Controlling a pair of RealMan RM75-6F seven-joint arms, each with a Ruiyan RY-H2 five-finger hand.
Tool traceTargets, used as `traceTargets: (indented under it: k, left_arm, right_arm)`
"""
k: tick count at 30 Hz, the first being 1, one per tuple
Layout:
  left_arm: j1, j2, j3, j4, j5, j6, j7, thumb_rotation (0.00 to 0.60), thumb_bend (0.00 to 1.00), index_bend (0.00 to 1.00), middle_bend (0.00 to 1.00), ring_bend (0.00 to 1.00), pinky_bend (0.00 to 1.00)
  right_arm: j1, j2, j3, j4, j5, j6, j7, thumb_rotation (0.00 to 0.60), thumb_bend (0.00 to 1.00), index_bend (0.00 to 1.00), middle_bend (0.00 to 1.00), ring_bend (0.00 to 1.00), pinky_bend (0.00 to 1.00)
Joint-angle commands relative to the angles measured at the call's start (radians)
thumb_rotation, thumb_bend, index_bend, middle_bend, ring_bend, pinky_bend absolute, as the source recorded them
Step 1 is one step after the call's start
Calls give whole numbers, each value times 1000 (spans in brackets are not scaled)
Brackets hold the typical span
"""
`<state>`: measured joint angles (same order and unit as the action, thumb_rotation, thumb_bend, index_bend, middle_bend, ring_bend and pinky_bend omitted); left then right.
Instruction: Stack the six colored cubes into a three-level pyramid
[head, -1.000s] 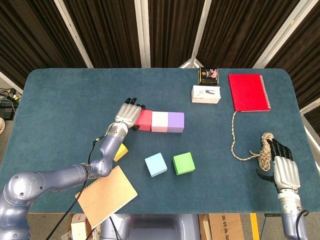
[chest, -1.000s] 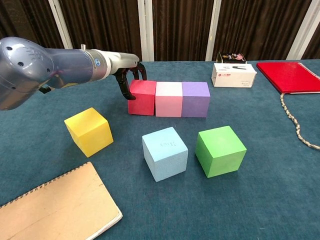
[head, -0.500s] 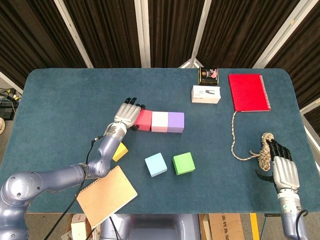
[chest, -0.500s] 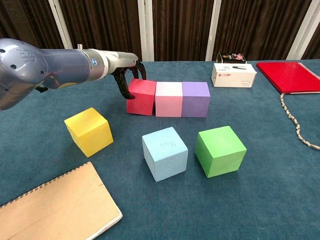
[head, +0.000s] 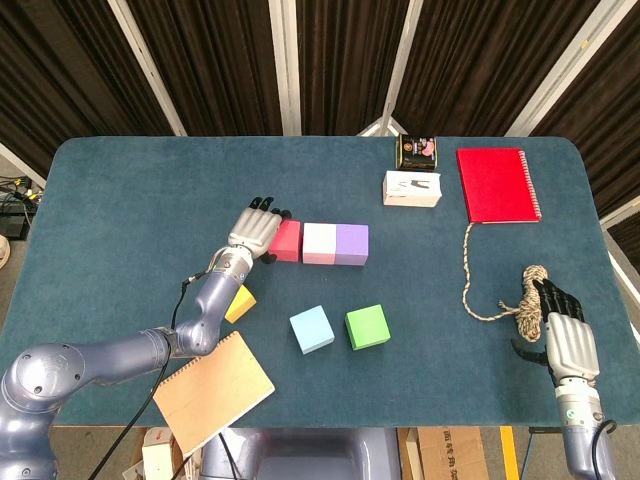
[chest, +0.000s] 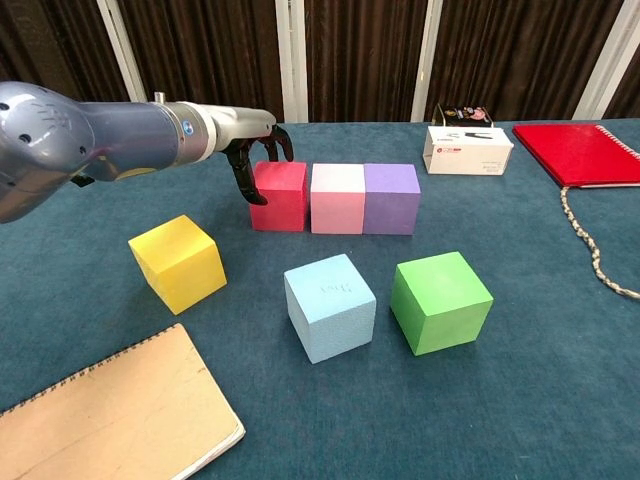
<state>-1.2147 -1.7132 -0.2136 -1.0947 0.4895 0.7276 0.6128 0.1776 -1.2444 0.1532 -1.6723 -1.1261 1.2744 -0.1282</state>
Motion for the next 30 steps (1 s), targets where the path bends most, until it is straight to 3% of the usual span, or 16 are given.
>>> traceTargets:
  k: [1,16,24,30]
  left_arm:
    - [-2,6,2,-5,-8,-2,7,600,304,143,168,0,18]
    - [12,93,5,-104,-2,20,6,600,304,100,127,0,7]
    - [66,208,26,-236,24,73,-14,600,304,139,137,0,7]
    - [108,252,58,-266,35,67,-41,600,304,171,158,0,7]
  right_arm:
    - [0,0,0,0,1,0,0,600,268,0,0,0,0]
    - [4,0,-1,-1,13,-6,-12,600,269,0,0,0,0]
    - [8,-5,-3,0,15,-10,-19,600,269,0,0,0,0]
    - [13,-12,-4,1,17,-17,-26,600,269,0,0,0,0]
